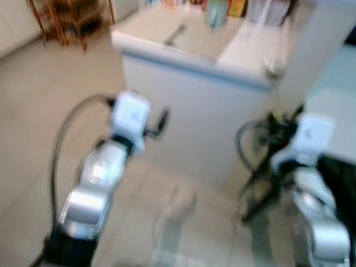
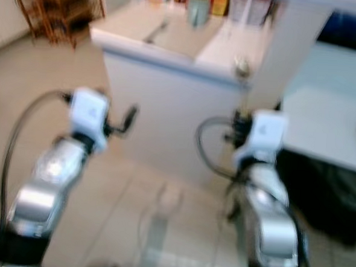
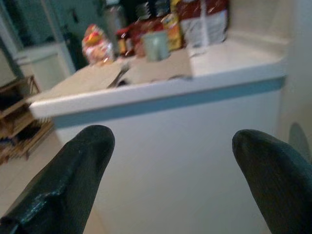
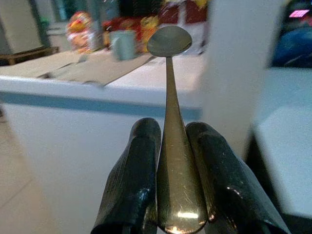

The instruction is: Setting the table

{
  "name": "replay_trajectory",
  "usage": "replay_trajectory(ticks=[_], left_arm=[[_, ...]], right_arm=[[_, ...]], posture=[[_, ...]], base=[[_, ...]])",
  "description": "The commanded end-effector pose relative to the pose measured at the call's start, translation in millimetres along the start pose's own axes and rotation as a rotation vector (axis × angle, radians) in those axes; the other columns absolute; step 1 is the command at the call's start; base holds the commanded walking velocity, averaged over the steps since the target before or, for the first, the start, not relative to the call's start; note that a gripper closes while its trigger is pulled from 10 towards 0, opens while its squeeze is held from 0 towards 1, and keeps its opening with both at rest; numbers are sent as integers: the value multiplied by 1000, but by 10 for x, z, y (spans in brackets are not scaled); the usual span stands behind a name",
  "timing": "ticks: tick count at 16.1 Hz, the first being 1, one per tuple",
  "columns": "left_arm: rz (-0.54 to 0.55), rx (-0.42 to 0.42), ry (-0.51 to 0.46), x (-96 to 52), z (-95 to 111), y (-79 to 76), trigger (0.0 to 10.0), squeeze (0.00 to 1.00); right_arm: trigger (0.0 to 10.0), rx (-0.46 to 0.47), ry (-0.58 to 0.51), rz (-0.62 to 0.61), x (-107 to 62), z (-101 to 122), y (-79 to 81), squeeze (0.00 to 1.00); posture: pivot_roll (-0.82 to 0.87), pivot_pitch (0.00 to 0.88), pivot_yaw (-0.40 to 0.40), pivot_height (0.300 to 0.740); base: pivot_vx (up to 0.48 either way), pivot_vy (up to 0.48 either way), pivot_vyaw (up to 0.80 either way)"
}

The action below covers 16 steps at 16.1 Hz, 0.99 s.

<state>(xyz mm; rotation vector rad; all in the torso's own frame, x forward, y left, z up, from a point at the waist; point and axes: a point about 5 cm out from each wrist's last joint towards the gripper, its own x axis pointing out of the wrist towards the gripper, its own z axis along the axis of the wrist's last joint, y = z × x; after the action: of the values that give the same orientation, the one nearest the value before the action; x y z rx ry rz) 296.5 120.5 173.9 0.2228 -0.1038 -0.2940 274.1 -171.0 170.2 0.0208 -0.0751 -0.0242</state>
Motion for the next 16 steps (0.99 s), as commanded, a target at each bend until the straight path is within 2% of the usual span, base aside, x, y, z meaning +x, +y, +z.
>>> replay_trajectory(ticks=[1, 6, 10, 16], left_arm=[[21, 17, 7, 13, -13, 63, 10000, 0], [23, 19, -11, 60, 39, 92, 10000, 0], [20, 37, 8, -5, -22, 94, 10000, 0], [6, 38, 20, -28, -75, 68, 10000, 0]], right_arm=[[10000, 4, -2, 30, 36, 14, 71, 0], [10000, 28, -3, 41, -11, -24, 68, 0], [10000, 33, 15, 44, -47, -75, 80, 0], [10000, 8, 18, -3, -94, -86, -88, 0]], posture=[[17, 17, 4, 740], [39, 12, -3, 740], [44, 6, -10, 740], [33, 0, -4, 740]], base=[[0, -420, 0], [0, -415, 0], [0, -417, 0], [0, -415, 0]])
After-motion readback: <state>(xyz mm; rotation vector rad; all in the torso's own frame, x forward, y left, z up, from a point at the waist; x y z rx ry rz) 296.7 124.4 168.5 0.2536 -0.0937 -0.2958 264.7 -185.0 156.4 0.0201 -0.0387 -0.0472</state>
